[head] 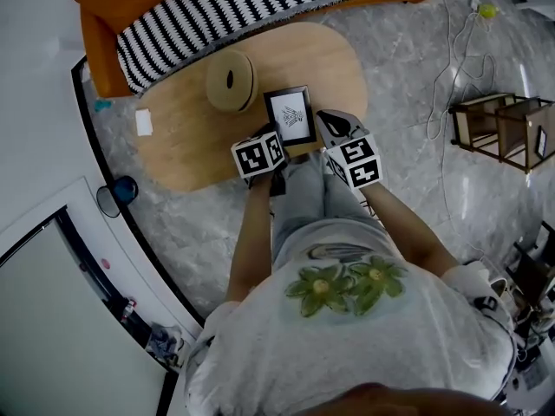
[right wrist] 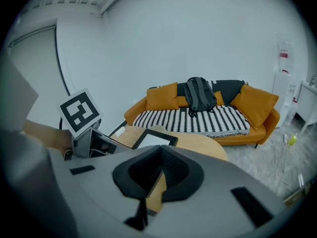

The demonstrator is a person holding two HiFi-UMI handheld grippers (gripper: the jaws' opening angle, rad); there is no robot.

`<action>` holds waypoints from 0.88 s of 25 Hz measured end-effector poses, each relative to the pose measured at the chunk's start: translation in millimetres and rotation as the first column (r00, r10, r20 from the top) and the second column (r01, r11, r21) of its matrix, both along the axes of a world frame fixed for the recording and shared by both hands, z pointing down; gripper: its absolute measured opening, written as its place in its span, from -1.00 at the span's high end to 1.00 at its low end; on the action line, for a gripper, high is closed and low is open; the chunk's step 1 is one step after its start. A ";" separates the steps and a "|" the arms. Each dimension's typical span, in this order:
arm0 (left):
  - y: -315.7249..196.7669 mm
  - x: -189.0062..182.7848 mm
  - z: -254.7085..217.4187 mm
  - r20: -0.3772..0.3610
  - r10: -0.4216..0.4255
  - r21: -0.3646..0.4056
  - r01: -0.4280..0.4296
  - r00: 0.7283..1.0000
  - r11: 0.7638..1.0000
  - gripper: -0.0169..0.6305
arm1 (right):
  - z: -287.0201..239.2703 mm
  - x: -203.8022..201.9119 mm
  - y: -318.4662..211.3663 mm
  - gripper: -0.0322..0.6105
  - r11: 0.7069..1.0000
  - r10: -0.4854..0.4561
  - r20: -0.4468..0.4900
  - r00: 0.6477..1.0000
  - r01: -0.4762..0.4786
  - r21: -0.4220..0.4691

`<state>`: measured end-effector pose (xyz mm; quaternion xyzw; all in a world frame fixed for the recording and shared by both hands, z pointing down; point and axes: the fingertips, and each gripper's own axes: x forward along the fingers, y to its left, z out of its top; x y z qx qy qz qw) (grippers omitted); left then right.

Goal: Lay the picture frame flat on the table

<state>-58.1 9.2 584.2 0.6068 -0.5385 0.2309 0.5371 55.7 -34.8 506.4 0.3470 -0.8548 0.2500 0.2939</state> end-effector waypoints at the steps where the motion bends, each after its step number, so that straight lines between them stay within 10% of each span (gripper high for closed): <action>1: -0.7 -0.9 1.6 0.000 -0.001 -0.003 0.001 1.000 1.000 0.70 | 1.3 -1.1 -1.2 0.88 1.000 -0.003 -0.002 1.000 0.003 -0.002; 22: -11.7 -9.9 35.0 -0.018 -0.045 -0.062 0.044 0.999 0.997 0.70 | 28.4 -4.4 -13.3 0.88 0.998 -0.025 -0.007 1.000 0.025 -0.059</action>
